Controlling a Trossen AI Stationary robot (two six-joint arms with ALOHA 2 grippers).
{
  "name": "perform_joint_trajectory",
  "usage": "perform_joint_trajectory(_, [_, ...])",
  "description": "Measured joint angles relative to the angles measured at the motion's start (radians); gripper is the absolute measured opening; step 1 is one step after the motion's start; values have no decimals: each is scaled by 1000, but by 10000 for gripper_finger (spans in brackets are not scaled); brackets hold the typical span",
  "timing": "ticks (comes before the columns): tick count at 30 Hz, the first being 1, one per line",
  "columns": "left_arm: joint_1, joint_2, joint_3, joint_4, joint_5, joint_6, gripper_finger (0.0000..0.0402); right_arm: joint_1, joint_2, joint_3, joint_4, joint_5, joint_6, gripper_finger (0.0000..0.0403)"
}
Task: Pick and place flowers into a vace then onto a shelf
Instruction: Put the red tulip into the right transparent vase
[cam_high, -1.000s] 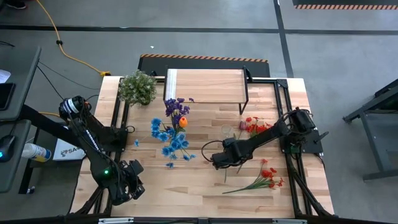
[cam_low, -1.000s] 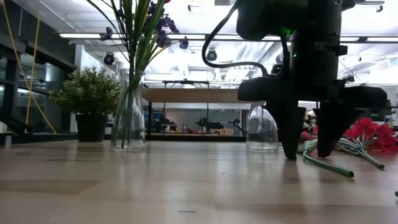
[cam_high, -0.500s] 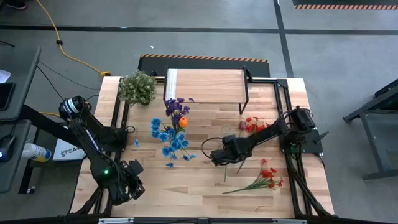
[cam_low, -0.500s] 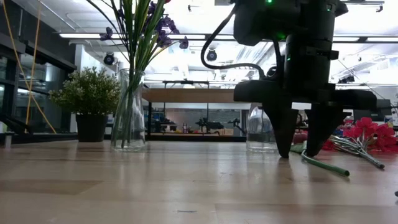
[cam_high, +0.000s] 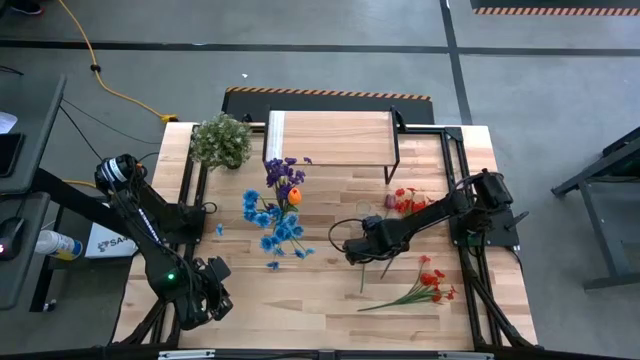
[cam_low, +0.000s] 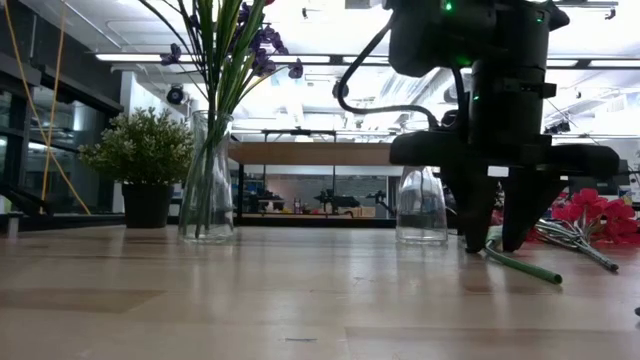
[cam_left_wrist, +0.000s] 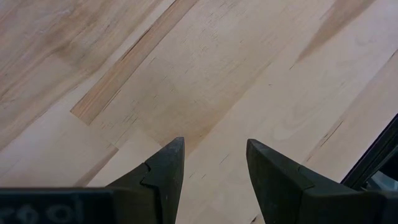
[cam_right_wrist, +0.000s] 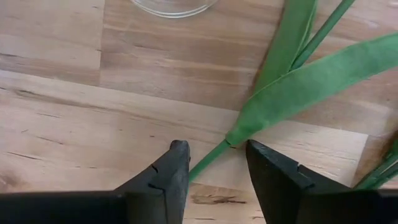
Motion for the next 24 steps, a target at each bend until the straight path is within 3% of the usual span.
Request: perform_joint_trajectory(24, [0,0,0,8,0,0,207,17,0,-1,4,-26,-4,5])
